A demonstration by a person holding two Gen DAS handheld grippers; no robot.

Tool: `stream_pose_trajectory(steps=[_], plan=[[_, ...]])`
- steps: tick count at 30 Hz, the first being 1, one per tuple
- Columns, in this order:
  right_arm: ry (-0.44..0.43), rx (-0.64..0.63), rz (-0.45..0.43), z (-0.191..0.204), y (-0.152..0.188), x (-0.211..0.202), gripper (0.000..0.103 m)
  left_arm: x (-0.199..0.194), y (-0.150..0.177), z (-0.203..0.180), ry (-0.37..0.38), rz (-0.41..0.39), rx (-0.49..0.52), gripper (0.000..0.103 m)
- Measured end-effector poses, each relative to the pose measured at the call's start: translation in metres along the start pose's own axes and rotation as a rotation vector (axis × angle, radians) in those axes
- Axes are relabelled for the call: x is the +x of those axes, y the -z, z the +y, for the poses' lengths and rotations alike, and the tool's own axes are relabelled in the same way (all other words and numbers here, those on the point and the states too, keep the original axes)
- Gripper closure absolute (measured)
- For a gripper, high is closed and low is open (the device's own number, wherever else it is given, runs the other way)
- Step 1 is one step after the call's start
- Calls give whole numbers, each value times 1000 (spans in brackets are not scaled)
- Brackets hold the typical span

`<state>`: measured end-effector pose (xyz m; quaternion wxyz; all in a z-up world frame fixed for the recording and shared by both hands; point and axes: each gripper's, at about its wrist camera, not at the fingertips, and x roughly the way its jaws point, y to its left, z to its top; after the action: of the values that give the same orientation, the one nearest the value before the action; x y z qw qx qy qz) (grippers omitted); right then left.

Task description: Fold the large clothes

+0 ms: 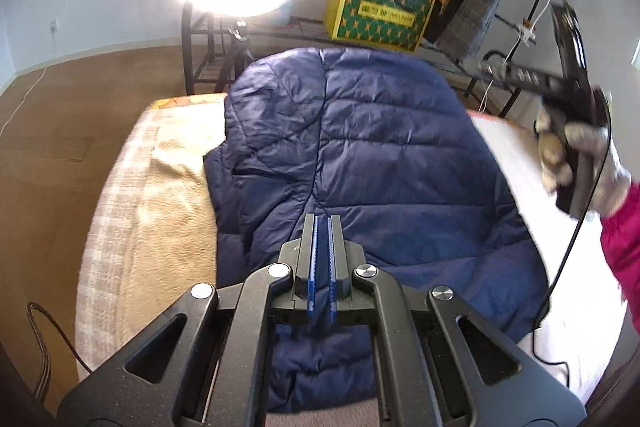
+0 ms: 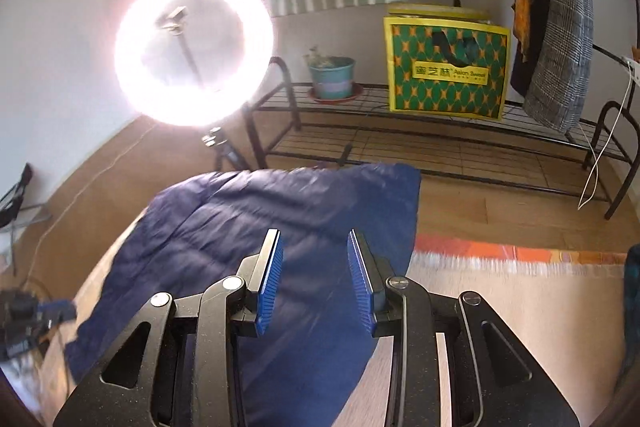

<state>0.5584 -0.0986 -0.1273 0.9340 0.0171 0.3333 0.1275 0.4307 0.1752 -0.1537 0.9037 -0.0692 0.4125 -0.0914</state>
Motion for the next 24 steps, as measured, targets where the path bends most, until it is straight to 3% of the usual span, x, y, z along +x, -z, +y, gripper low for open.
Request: stream_pose_trajectory(steps=[7,11,15,17,18,19,22,24], plan=[[43,7,55,-12,-4,52,71,29,14,4,15,47,-3,101],[59,19,128,-22,2,80,56,33,18,6,29,53,6,101],[47,42,167,-29,11,91,53,28,14,18,98,65,-36,100],[38,53,157,-32,9,85,53,16,9,33,162,56,-72,78],[33,56,148,-33,7,81,53,10,6,40,176,40,-89,52],[36,55,134,-36,6,73,53,1,4,50,180,10,-114,35],[11,63,81,-43,4,48,46,-13,-5,79,235,-23,-177,33],[-36,86,52,-52,6,26,35,-10,-11,100,309,-12,-257,33]])
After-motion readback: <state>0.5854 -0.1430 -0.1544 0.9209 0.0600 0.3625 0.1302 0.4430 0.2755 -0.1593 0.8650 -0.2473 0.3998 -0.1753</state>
